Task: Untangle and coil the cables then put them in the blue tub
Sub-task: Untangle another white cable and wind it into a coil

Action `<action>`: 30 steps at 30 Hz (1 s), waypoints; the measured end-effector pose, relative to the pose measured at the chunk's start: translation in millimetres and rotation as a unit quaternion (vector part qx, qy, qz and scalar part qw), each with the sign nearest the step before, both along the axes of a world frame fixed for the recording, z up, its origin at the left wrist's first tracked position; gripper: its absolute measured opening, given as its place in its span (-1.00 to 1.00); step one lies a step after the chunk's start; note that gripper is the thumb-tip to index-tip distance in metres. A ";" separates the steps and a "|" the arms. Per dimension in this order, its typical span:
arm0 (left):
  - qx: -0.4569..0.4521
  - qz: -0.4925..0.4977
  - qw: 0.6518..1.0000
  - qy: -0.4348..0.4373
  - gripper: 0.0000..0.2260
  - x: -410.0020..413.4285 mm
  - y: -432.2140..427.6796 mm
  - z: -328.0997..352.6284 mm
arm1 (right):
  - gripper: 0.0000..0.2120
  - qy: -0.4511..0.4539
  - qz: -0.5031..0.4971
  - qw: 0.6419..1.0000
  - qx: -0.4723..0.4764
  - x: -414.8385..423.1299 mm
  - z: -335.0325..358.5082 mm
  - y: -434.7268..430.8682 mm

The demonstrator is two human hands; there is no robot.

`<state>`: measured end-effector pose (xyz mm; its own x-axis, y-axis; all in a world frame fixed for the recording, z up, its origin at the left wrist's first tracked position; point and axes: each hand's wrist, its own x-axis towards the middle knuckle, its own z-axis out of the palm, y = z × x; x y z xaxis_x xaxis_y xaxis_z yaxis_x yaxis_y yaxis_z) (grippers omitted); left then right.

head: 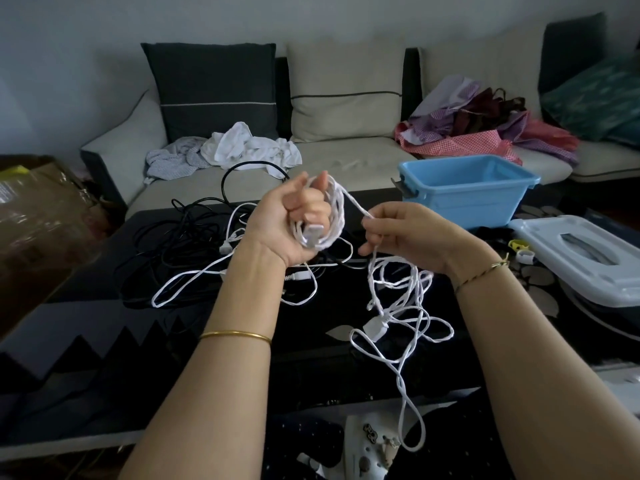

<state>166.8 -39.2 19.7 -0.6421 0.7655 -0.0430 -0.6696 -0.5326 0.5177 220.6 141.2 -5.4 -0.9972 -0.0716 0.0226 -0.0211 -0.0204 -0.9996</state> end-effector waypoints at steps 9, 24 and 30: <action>0.157 0.238 0.955 -0.077 -0.74 -21.8 -11.2 -9.5 | -0.85 -0.037 0.004 0.978 0.203 5.2 0.5 -12.4; -0.525 0.261 0.560 0.586 -0.85 -4.2 28.1 -24.3 | -0.85 0.093 -0.147 0.862 0.476 18.0 26.5 -22.4; -0.560 0.034 0.597 0.573 -0.69 12.9 28.4 -18.2 | -0.85 0.113 -0.291 0.792 0.525 7.0 12.1 -12.1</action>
